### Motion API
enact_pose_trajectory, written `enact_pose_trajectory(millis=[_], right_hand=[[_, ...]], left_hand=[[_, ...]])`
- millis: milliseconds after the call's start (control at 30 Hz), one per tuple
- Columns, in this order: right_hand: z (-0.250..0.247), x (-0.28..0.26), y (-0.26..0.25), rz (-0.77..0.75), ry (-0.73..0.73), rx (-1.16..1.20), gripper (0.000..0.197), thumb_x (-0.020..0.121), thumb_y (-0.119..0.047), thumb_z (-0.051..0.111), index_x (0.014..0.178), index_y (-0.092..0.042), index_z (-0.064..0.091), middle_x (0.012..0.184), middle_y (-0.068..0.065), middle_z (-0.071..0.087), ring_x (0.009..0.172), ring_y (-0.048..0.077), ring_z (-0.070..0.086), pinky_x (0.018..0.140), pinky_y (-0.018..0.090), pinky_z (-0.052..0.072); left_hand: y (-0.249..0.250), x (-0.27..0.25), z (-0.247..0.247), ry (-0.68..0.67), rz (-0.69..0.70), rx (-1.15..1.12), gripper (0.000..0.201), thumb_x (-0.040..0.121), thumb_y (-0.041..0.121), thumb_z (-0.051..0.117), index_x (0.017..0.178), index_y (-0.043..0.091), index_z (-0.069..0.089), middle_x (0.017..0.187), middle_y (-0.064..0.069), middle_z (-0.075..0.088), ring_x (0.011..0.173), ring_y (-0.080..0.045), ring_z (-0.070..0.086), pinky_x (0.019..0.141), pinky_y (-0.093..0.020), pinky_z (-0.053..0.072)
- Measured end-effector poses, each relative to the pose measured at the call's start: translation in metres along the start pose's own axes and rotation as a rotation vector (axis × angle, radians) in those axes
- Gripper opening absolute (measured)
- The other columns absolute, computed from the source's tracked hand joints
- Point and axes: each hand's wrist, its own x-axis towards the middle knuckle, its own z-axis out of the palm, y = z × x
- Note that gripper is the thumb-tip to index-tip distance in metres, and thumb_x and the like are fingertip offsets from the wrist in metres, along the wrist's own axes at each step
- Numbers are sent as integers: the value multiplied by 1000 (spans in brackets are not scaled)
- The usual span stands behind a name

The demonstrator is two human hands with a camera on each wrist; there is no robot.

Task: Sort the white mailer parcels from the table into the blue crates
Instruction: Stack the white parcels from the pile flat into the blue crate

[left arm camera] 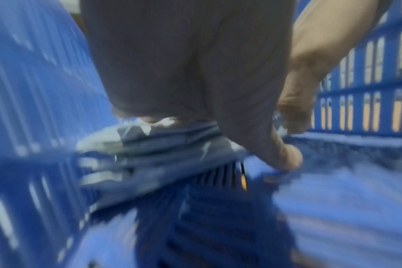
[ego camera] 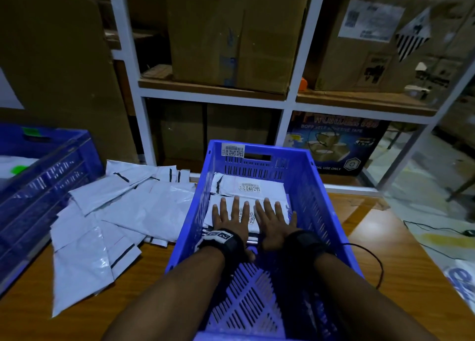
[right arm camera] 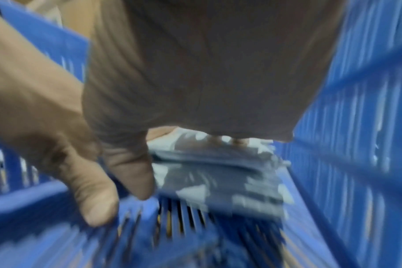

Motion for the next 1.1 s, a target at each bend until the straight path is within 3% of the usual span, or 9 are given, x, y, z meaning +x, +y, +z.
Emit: enact_pose_trajectory(millis=[67,167,233,300,433,567,700,900,1100], right_hand=[[-12,-6,-4,8,38,17,102,87,-45,57,153,-30,-19,159,-1,-30,147,29,-25,111,70,-8],[-37,-17,-3,2,207,89,69,100,-43,37,157,-25,3,165,-1,-7,151,26,-6,114,67,5],[-58,-25,0,-57,347,32,63,96,-35,46,152,-19,24,161,4,18,148,25,15,113,61,17],[-78,-33,1,-105,503,-27,54,91,-31,50,142,-17,37,152,7,33,140,25,30,109,54,25],[-114,-47,-9,-122,699,-73,56,94,-38,47,146,-21,34,157,6,28,144,26,24,111,57,24],[-144,-62,-25,-142,774,-82,58,99,-45,39,151,-22,28,161,5,19,149,26,12,113,57,19],[-175,-73,-52,-226,863,-132,58,96,-41,44,149,-20,31,158,7,25,147,28,17,113,55,23],[-201,-84,-123,-337,904,-169,46,95,-40,45,134,-15,44,146,12,40,135,32,34,103,52,33],[-214,-62,-215,-375,882,-133,50,96,-41,45,140,-15,40,146,12,40,134,32,35,102,54,34]], left_hand=[[3,-2,-14,-11,-27,15,147,67,60,83,151,15,-30,153,-14,-42,140,-45,-36,114,-65,-13],[12,-8,-38,57,-33,-17,116,88,48,69,155,12,-19,158,-13,-34,145,-42,-29,114,-66,-14],[17,-14,-56,137,-17,-64,93,97,45,53,157,12,-10,162,-12,-27,147,-40,-24,114,-67,-11],[20,-20,-78,202,-7,-83,84,99,40,49,158,11,-4,163,-12,-23,148,-40,-22,115,-67,-6],[22,-36,-132,349,-11,-112,85,96,35,53,158,13,0,164,-10,-21,149,-39,-20,117,-65,-5],[6,-60,-176,484,22,-123,78,95,33,50,158,14,8,166,-7,-13,151,-35,-16,118,-63,2],[-34,-89,-202,634,9,-75,75,95,39,52,156,14,16,165,-7,5,152,-33,-5,118,-64,9],[-121,-131,-222,645,-79,23,78,94,41,57,156,16,17,165,-8,1,151,-36,-7,116,-66,6],[-220,-146,-209,607,-115,55,76,95,42,57,156,18,17,166,-8,-3,151,-36,-9,115,-68,4]])
